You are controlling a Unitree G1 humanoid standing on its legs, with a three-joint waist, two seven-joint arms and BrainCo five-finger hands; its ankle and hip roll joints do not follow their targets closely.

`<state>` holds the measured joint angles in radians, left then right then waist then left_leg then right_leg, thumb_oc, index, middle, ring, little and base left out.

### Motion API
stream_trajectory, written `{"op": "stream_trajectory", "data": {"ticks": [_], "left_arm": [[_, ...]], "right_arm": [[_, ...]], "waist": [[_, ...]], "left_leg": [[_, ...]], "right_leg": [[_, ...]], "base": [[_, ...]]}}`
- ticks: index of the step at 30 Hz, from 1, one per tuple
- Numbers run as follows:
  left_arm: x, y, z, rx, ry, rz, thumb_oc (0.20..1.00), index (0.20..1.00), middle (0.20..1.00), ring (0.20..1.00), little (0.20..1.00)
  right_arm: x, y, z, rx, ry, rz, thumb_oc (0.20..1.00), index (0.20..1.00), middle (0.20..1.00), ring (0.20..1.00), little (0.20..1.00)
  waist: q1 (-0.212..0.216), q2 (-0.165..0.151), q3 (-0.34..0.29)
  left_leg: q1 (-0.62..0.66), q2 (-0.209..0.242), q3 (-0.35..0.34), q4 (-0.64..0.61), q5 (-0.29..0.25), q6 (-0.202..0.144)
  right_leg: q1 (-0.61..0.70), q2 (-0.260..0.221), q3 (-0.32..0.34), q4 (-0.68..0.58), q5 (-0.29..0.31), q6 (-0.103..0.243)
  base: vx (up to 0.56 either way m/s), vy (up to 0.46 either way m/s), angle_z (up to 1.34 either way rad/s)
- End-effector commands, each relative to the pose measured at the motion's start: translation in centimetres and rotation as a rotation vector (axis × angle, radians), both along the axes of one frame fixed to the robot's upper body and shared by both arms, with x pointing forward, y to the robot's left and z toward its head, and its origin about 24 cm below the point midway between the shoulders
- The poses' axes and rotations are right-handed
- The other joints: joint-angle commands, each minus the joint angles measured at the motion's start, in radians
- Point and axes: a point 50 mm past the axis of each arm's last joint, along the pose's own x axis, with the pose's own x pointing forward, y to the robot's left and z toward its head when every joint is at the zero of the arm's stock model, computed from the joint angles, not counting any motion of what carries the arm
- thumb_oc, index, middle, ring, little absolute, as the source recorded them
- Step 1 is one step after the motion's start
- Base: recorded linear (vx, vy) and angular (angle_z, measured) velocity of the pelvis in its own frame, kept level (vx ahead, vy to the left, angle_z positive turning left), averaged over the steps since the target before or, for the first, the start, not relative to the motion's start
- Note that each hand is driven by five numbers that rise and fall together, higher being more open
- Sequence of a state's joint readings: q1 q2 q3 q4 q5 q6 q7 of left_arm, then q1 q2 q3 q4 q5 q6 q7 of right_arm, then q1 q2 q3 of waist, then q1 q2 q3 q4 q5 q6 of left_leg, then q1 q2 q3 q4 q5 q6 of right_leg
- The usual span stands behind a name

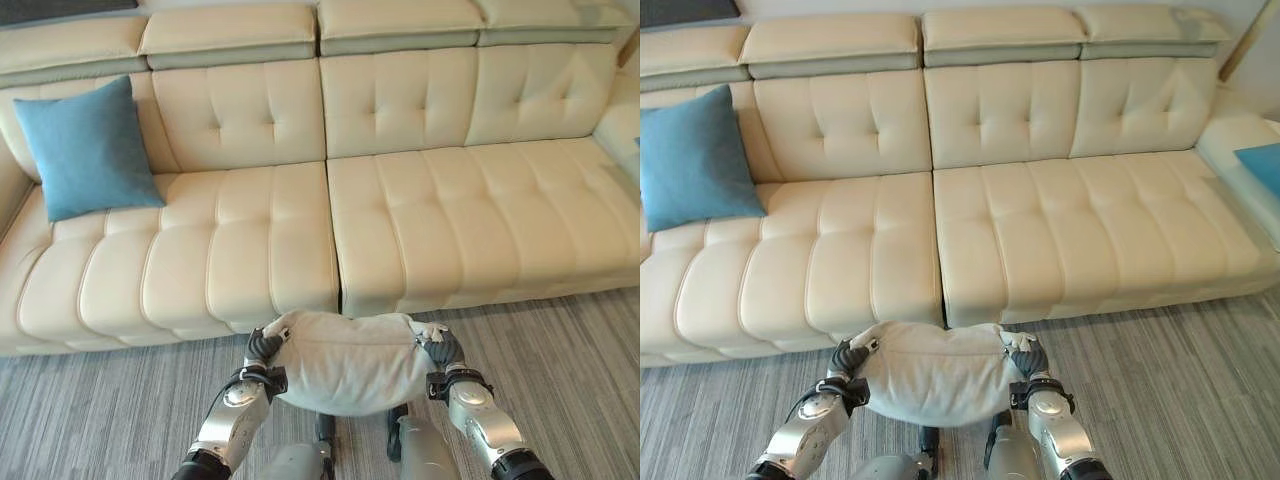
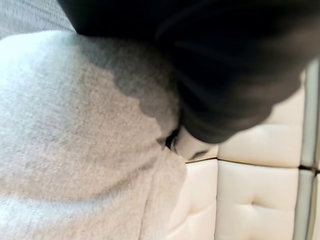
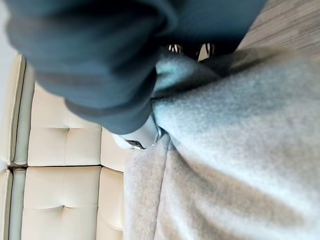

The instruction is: Pick up all the scattered cushions and arrange them neatly on the sofa.

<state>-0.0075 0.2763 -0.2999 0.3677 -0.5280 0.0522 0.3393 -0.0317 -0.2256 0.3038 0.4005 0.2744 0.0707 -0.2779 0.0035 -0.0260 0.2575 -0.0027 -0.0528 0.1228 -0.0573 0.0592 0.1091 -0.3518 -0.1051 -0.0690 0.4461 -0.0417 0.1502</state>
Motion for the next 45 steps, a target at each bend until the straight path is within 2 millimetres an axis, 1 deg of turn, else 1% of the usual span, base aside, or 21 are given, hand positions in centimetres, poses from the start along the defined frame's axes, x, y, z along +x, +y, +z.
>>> {"op": "stream_trajectory", "data": {"ticks": [1, 4, 6, 9, 12, 13, 15, 16, 19, 22, 24, 25, 26, 27, 28, 33, 37, 39, 42, 43, 45], "left_arm": [[2.9, -1.7, 4.1, -0.034, -0.223, -0.046, 0.200, 0.200, 0.200, 0.200, 0.200], [3.5, -1.2, 4.6, -0.006, -0.245, -0.035, 0.200, 0.200, 0.200, 0.200, 0.200], [3.6, -1.1, 4.8, -0.006, -0.260, -0.026, 0.200, 0.200, 0.200, 0.200, 0.200], [3.6, -1.3, 5.5, -0.023, -0.296, -0.006, 0.200, 0.200, 0.200, 0.200, 0.200], [3.8, -1.6, 6.2, -0.061, -0.335, 0.012, 0.200, 0.200, 0.200, 0.200, 0.200], [3.8, -1.6, 6.2, -0.061, -0.335, 0.012, 0.200, 0.200, 0.200, 0.200, 0.200], [4.2, -2.2, 7.2, -0.100, -0.379, 0.016, 0.200, 0.200, 0.200, 0.200, 0.200], [4.5, -2.4, 7.6, -0.107, -0.396, 0.015, 0.200, 0.200, 0.200, 0.200, 0.200], [5.0, -2.5, 8.4, -0.112, -0.426, 0.022, 0.200, 0.200, 0.200, 0.200, 0.200], [5.6, -2.9, 9.7, -0.109, -0.466, 0.019, 0.200, 0.200, 0.200, 0.200, 0.200], [5.5, -3.0, 9.8, -0.105, -0.473, 0.015, 0.200, 0.200, 0.200, 0.200, 0.200], [5.5, -3.1, 9.9, -0.106, -0.475, 0.015, 0.200, 0.200, 0.200, 0.200, 0.200], [5.3, -3.3, 9.9, -0.110, -0.471, 0.012, 0.200, 0.200, 0.200, 0.200, 0.200], [5.3, -3.3, 9.8, -0.110, -0.470, 0.012, 0.200, 0.200, 0.200, 0.200, 0.200], [5.2, -3.4, 9.8, -0.105, -0.469, 0.013, 0.200, 0.200, 0.200, 0.200, 0.200], [5.1, -3.2, 9.7, -0.114, -0.462, 0.027, 0.200, 0.200, 0.200, 0.200, 0.200], [4.8, -3.2, 9.4, -0.118, -0.453, 0.042, 0.200, 0.200, 0.200, 0.200, 0.200], [4.7, -3.1, 9.4, -0.123, -0.454, 0.044, 0.200, 0.200, 0.200, 0.200, 0.200], [4.7, -3.0, 9.6, -0.103, -0.458, 0.038, 0.200, 0.200, 0.200, 0.200, 0.200], [4.7, -3.0, 9.6, -0.103, -0.459, 0.038, 0.200, 0.200, 0.200, 0.200, 0.200], [4.9, -3.0, 10.2, -0.085, -0.480, 0.030, 0.200, 0.200, 0.200, 0.200, 0.200]], "right_arm": [[3.7, 0.9, 4.9, 0.071, -0.259, -0.007, 0.200, 0.200, 0.200, 0.200, 0.200], [4.2, 0.7, 5.2, 0.058, -0.270, -0.015, 0.200, 0.200, 0.200, 0.200, 0.200], [4.2, 0.5, 5.3, 0.052, -0.276, -0.015, 0.200, 0.200, 0.200, 0.200, 0.200], [4.5, 0.4, 5.5, 0.031, -0.285, -0.005, 0.200, 0.200, 0.200, 0.200, 0.200], [5.6, 0.9, 7.0, 0.031, -0.342, 0.025, 0.200, 0.200, 0.200, 0.200, 0.200], [5.6, 0.9, 7.0, 0.031, -0.342, 0.025, 0.200, 0.200, 0.200, 0.200, 0.200], [7.0, 1.9, 9.1, 0.036, -0.420, 0.064, 0.200, 0.200, 0.200, 0.200, 0.200], [7.3, 2.1, 9.6, 0.036, -0.435, 0.075, 0.200, 0.200, 0.200, 0.200, 0.200], [7.9, 2.4, 10.8, 0.026, -0.474, 0.081, 0.200, 0.200, 0.200, 0.200, 0.200], [8.6, 3.4, 12.5, 0.033, -0.531, 0.094, 0.200, 0.200, 0.200, 0.200, 0.200], [8.6, 3.5, 12.7, 0.032, -0.541, 0.100, 0.200, 0.200, 0.200, 0.200, 0.200], [8.6, 3.8, 12.9, 0.030, -0.547, 0.112, 0.200, 0.200, 0.200, 0.200, 0.200], [8.6, 4.0, 13.1, 0.019, -0.556, 0.121, 0.200, 0.200, 0.200, 0.200, 0.200], [8.6, 4.0, 13.1, 0.019, -0.555, 0.121, 0.200, 0.200, 0.200, 0.200, 0.200], [8.6, 4.3, 13.4, 0.013, -0.565, 0.130, 0.200, 0.200, 0.200, 0.200, 0.200], [8.4, 4.3, 13.3, -0.002, -0.564, 0.126, 0.200, 0.200, 0.200, 0.200, 0.200], [8.0, 4.6, 13.1, -0.006, -0.564, 0.126, 0.200, 0.200, 0.200, 0.200, 0.200], [7.9, 4.8, 13.0, 0.002, -0.561, 0.131, 0.200, 0.200, 0.200, 0.200, 0.200], [7.6, 5.8, 12.7, 0.010, -0.552, 0.152, 0.200, 0.200, 0.200, 0.200, 0.200], [7.6, 5.8, 12.7, 0.011, -0.552, 0.151, 0.200, 0.200, 0.200, 0.200, 0.200], [7.9, 6.0, 13.3, 0.017, -0.570, 0.147, 0.200, 0.200, 0.200, 0.200, 0.200]], "waist": [[0.009, -0.005, 0.022], [0.011, -0.034, 0.016], [0.008, -0.038, 0.005], [0.002, -0.028, -0.055], [0.002, -0.007, -0.072], [0.000, -0.006, -0.071], [0.008, -0.004, -0.058], [0.013, -0.006, -0.053], [0.015, -0.014, -0.047], [0.029, -0.044, -0.030], [0.032, -0.047, -0.031], [0.033, -0.047, -0.033], [0.033, -0.035, -0.039], [0.032, -0.036, -0.038], [0.032, -0.029, -0.035], [0.032, -0.015, -0.041], [0.042, -0.017, -0.077], [0.049, -0.023, -0.089], [0.064, -0.042, -0.098], [0.066, -0.043, -0.098], [0.065, -0.048, -0.079]], "left_leg": [[0.082, -0.027, -0.023, -0.030, -0.118, -0.039], [0.111, -0.039, -0.026, -0.030, -0.146, -0.060], [0.134, -0.040, -0.038, -0.030, -0.162, -0.069], [0.182, -0.014, -0.053, 0.029, -0.217, -0.089], [0.152, 0.011, -0.034, 0.235, -0.154, -0.148], [0.149, 0.012, -0.035, 0.242, -0.158, -0.149], [0.036, 0.025, -0.029, 0.497, -0.057, -0.212], [0.011, 0.026, -0.033, 0.550, -0.036, -0.224], [-0.027, 0.043, -0.019, 0.587, -0.039, -0.207], [-0.125, 0.014, -0.032, 0.443, -0.146, -0.140], [-0.121, 0.010, -0.047, 0.349, -0.143, -0.131], [-0.114, 0.010, -0.066, 0.258, -0.115, -0.132], [-0.120, 0.030, -0.100, 0.106, -0.017, -0.151], [-0.112, 0.029, -0.101, 0.093, -0.009, -0.152], [-0.132, 0.038, -0.128, -0.016, 0.042, -0.173], [-0.183, 0.060, -0.070, -0.030, 0.064, -0.201], [-0.153, 0.062, -0.038, -0.030, 0.104, -0.196], [-0.141, 0.056, -0.035, -0.030, 0.083, -0.181], [-0.073, 0.032, -0.003, -0.030, 0.022, -0.108], [-0.074, 0.030, 0.000, -0.030, 0.022, -0.107], [-0.035, 0.013, 0.019, -0.030, -0.005, -0.075]], "right_leg": [[0.028, 0.026, -0.065, -0.157, 0.066, -0.002], [0.052, 0.078, -0.128, -0.455, 0.148, 0.033], [0.083, 0.078, -0.151, -0.469, 0.146, 0.025], [0.170, 0.095, -0.167, -0.493, 0.127, -0.021], [0.251, 0.106, -0.195, -0.501, 0.084, -0.049], [0.252, 0.107, -0.196, -0.502, 0.085, -0.050], [0.324, 0.111, -0.200, -0.524, 0.047, -0.085], [0.338, 0.114, -0.200, -0.525, 0.037, -0.096], [0.361, 0.114, -0.193, -0.510, 0.009, -0.113], [0.393, 0.092, -0.181, -0.497, -0.013, -0.103], [0.401, 0.091, -0.173, -0.492, -0.018, -0.102], [0.408, 0.092, -0.172, -0.486, -0.025, -0.105], [0.422, 0.101, -0.170, -0.480, -0.039, -0.113], [0.423, 0.100, -0.171, -0.479, -0.041, -0.113], [0.441, 0.109, -0.165, -0.473, -0.058, -0.120], [0.505, 0.116, -0.158, -0.478, -0.086, -0.118], [0.568, 0.099, -0.171, -0.483, -0.118, -0.106], [0.571, 0.089, -0.163, -0.473, -0.127, -0.099], [0.493, 0.014, -0.165, -0.215, -0.098, -0.044], [0.487, 0.011, -0.161, -0.205, -0.103, -0.043], [0.391, -0.035, -0.147, -0.019, -0.016, -0.010]], "base": [[0.14, -0.062, 0.05], [0.32, -0.163, -0.04], [0.36, -0.133, 0.15], [0.62, -0.211, 0.35], [0.36, -0.153, 0.16], [0.22, -0.137, 0.02], [0.27, -0.195, 0.06], [0.19, -0.143, 0.06], [0.17, -0.104, -0.33], [0.27, -0.116, 0.17], [0.16, -0.014, -0.05], [0.24, 0.009, -0.12], [0.24, 0.007, -0.11], [0.31, 0.041, -0.08], [0.17, 0.027, -0.06], [0.30, 0.109, 0.03], [0.45, 0.194, 0.05], [0.35, 0.191, 0.07], [0.34, 0.264, 0.11], [0.15, 0.196, -0.05], [0.15, 0.242, -0.10]]}}
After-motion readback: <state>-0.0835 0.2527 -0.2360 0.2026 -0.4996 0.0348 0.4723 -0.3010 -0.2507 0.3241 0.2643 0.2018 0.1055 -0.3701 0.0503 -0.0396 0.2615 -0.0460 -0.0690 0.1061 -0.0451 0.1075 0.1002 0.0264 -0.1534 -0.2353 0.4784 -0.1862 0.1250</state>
